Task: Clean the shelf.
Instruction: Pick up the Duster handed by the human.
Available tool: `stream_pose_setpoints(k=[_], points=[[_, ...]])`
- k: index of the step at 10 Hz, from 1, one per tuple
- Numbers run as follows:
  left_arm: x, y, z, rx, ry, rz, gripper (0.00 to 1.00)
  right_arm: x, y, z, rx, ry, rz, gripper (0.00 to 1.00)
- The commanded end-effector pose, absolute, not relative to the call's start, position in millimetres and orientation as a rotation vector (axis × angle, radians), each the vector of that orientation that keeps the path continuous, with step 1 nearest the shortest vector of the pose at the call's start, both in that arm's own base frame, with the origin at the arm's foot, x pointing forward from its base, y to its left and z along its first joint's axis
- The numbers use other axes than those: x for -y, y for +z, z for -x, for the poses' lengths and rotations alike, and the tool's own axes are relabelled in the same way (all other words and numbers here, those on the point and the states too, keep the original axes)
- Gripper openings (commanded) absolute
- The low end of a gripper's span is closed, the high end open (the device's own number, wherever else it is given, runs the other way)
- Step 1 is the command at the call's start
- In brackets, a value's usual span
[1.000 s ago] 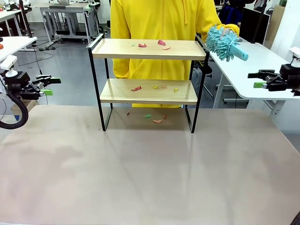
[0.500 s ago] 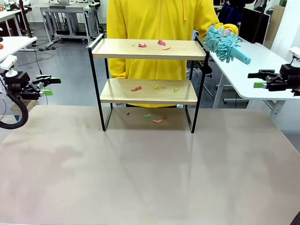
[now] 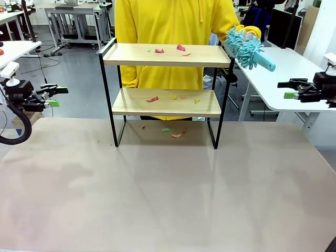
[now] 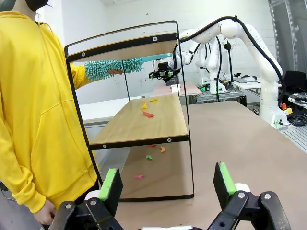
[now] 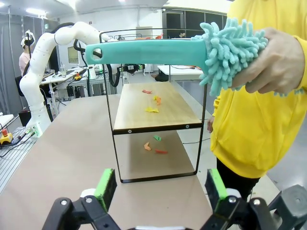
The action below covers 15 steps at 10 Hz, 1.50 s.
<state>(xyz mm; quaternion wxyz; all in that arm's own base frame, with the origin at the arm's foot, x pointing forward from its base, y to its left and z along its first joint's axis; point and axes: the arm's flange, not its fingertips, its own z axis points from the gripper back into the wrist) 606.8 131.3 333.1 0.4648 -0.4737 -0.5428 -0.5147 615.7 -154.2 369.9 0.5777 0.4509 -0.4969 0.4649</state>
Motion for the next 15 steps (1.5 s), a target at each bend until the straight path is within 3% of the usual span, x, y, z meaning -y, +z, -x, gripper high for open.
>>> stream_pose_setpoints(k=[1, 4, 9, 10, 11, 12, 15], points=[[-131.4, 334.7, -605.3, 1.348, -1.276, 1.168, 1.00, 154.2, 370.3, -615.7, 1.163, 1.088, -1.055, 1.00], [-131.4, 334.7, -605.3, 1.348, -1.276, 1.168, 1.00, 137.2, 465.7, -570.5, 1.051, 0.743, -0.756, 1.00], [-131.4, 334.7, -605.3, 1.348, -1.276, 1.168, 1.00, 55.8, 601.8, -533.3, 0.860, 0.724, -0.415, 1.00], [-131.4, 334.7, -605.3, 1.348, -1.276, 1.168, 1.00, 34.7, 609.5, -528.7, 0.827, 0.744, -0.350, 1.00], [-131.4, 334.7, -605.3, 1.348, -1.276, 1.168, 1.00, 27.2, 615.0, -529.6, 0.901, 0.722, -0.298, 1.00], [-131.4, 334.7, -605.3, 1.348, -1.276, 1.168, 1.00, 54.4, 619.7, -532.9, 0.918, 0.759, -0.405, 1.00], [-131.4, 334.7, -605.3, 1.348, -1.276, 1.168, 1.00, 54.4, 619.7, -532.9, 0.918, 0.759, -0.405, 1.00]])
